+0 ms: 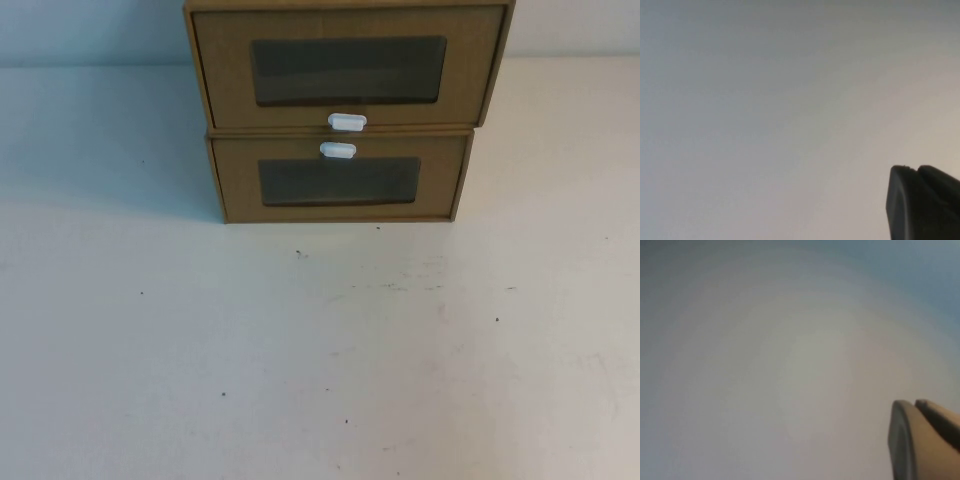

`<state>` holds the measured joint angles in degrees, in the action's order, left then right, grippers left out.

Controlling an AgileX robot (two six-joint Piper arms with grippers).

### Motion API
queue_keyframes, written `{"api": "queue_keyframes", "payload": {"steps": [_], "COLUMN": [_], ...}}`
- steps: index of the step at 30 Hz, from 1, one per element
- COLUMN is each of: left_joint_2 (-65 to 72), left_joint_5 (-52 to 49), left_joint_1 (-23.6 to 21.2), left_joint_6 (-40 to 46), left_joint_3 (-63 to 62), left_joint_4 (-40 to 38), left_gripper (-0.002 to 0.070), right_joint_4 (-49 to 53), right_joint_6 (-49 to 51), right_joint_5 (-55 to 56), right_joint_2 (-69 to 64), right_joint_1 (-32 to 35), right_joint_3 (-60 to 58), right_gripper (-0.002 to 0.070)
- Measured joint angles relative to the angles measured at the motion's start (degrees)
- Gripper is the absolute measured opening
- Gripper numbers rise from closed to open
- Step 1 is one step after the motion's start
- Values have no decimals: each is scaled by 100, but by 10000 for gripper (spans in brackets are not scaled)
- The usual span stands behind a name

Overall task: Open the shoe box
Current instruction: 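Pull the top drawer of the cardboard box fully open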

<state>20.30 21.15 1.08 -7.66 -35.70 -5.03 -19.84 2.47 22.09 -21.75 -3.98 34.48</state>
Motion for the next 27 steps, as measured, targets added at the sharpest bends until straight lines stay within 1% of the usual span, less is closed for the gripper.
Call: {"api": "queue_keyframes", "payload": {"steps": [4,6,8,10,12,15,18,21,23,25,27], "left_joint_2": [1125,1732,2387,2901,3388,3874,4243,4559,4736,4950,5158], "left_joint_5": [-1877,-2796,-3734,-4352,-4548,-4213,-3791,-3896,-4165,-4588,-5105], "left_joint_1": [0,0,0,0,0,0,0,0,97,271,458], "left_joint_6": [49,49,49,100,211,222,136,215,641,1347,2083], "left_joint_3": [-1340,-1943,-2445,-2789,-3006,-3149,-3187,-3225,-3307,-3488,-3753], "left_joint_4": [0,0,0,28,114,69,-608,-1520,-1979,-2406,-2726], "left_gripper": [-6,-5,-5,-6,-6,-6,-6,-5,-6,-6,-6], "right_joint_4": [60,85,96,57,-186,-412,-384,-217,-139,26,301], "right_joint_6": [-247,-376,-670,-1074,-1343,-1487,-1753,-2472,-3005,-3368,-3527], "right_joint_5": [-2052,-2863,-3531,-3852,-3949,-3958,-4004,-4069,-4103,-4131,-4172], "right_joint_2": [-939,-1534,-2023,-2462,-2738,-3028,-3321,-3768,-4121,-4489,-4776], "right_joint_1": [0,0,0,0,-11,-259,-734,-1364,-1744,-2169,-2548], "right_joint_3": [1371,1853,2229,2424,2476,2499,2499,2523,2552,2611,2651], "right_gripper": [-13,-13,-13,-14,-14,-14,-13,-13,-13,-13,-13]}}
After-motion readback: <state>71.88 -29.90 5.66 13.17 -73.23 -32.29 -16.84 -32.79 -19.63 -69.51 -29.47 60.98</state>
